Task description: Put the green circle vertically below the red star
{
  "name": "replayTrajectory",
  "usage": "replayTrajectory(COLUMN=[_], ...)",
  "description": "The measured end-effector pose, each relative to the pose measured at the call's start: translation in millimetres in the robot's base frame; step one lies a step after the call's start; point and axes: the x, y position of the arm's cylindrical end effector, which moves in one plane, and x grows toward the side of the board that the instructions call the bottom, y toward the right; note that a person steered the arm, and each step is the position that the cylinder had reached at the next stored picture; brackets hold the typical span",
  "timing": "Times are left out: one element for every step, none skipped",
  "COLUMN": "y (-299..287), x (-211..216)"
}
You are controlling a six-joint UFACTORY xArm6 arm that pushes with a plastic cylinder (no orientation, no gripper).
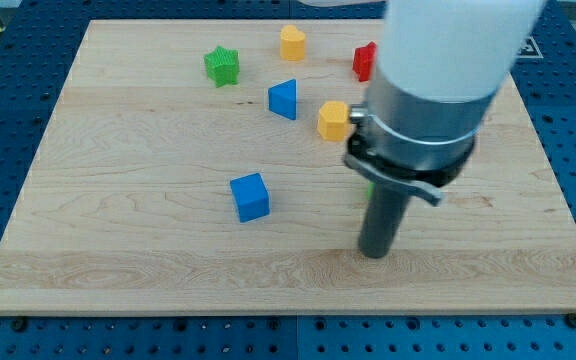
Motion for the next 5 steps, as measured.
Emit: replayTrajectory(y=[-42.4,-90.7,-129.6,-158.7,-187.7], x=[0.0,2.9,6.8,6.9,6.9])
